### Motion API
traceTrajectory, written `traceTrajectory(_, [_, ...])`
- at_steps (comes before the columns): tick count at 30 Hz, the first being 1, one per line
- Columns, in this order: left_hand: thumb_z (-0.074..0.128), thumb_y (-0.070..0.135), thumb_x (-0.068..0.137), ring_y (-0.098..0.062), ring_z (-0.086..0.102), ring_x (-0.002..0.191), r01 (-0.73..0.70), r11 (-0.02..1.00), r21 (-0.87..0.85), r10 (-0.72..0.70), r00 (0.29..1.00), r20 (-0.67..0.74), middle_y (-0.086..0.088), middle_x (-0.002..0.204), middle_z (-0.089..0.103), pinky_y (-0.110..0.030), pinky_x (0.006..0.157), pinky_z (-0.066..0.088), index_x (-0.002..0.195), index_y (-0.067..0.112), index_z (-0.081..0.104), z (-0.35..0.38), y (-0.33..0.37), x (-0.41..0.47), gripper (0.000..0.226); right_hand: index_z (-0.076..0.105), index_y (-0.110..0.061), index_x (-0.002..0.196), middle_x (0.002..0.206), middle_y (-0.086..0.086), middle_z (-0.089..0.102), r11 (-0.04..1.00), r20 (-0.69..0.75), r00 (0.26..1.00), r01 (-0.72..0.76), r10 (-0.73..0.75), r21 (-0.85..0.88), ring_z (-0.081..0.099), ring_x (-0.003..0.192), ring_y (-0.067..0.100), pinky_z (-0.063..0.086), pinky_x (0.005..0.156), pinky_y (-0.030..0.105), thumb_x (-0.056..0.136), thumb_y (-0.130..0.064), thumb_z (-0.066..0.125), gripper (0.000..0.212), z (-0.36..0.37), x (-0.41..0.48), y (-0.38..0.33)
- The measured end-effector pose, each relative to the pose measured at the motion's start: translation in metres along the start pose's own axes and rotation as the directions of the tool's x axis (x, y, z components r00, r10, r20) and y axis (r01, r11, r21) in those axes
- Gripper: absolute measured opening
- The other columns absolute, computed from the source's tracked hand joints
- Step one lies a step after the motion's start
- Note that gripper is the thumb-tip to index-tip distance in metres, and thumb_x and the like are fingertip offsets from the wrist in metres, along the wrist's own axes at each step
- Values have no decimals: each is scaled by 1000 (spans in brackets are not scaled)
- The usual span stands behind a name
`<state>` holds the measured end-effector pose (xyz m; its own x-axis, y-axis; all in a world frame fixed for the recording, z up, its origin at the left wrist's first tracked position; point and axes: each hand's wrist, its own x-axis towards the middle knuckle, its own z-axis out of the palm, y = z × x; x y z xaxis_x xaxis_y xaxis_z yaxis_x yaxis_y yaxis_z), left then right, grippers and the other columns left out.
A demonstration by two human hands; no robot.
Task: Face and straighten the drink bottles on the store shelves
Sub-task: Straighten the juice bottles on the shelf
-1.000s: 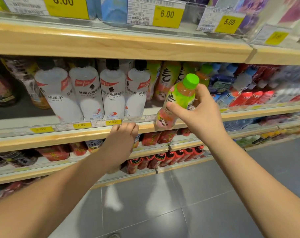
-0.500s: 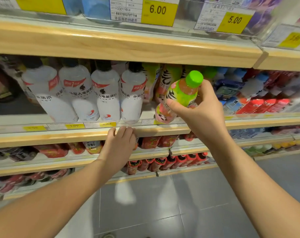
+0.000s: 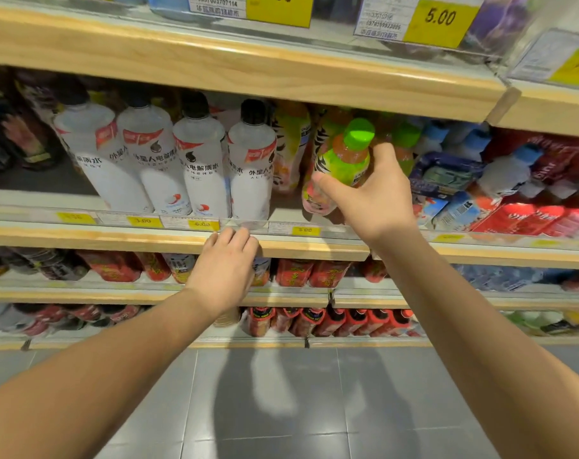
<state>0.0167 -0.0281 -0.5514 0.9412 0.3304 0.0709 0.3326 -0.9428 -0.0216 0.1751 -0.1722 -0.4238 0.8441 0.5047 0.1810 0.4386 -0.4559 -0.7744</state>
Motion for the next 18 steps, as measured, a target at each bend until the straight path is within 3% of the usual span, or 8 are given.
traceTrajectory(3, [51, 25, 87, -28, 44, 115, -15, 1000, -1, 15, 1000, 3, -6, 128, 49, -41, 104, 38, 124, 13, 51, 0, -3, -2, 38, 51, -19, 103, 107, 5, 62, 998, -3, 999, -38, 38, -49, 61, 97, 23, 55, 86, 47, 81, -52, 81, 50, 2, 5, 0])
traceTrajectory(7, [49, 31, 88, -27, 43, 113, -21, 999, -26, 21, 1000, 16, -5, 123, 49, -44, 104, 37, 120, 15, 52, 0, -2, -2, 36, 47, -19, 100, 103, 7, 61, 994, 3, 998, -61, 61, -86, 62, 92, 28, 56, 83, 49, 83, -54, 79, 50, 8, 7, 1])
traceTrajectory(11, [51, 23, 86, -31, 46, 109, -12, 996, -87, 12, 1000, -2, -7, 114, 53, -47, 102, 38, 113, 9, 57, -2, -3, -2, 31, 45, -22, 99, 102, 8, 61, 993, 5, 997, -82, 83, -80, 65, 89, 32, 56, 82, 51, 84, -54, 78, 49, 12, 9, 3])
traceTrajectory(14, [51, 17, 85, -32, 46, 106, -7, 995, -100, 7, 1000, 1, -8, 111, 54, -48, 101, 39, 111, 7, 58, -3, -3, -3, 29, 46, -21, 106, 103, 7, 60, 992, 8, 997, -72, 73, -108, 62, 90, 28, 54, 78, 44, 85, -54, 77, 50, 15, 9, 7])
traceTrajectory(18, [51, 17, 86, -30, 45, 106, -7, 995, -95, 8, 1000, 12, -7, 111, 53, -47, 103, 38, 112, 8, 57, -1, -3, -2, 29, 41, -24, 96, 91, -2, 49, 987, -22, 998, -63, 60, -150, 47, 75, 9, 36, 59, 27, 86, -54, 76, 47, 19, 12, 14])
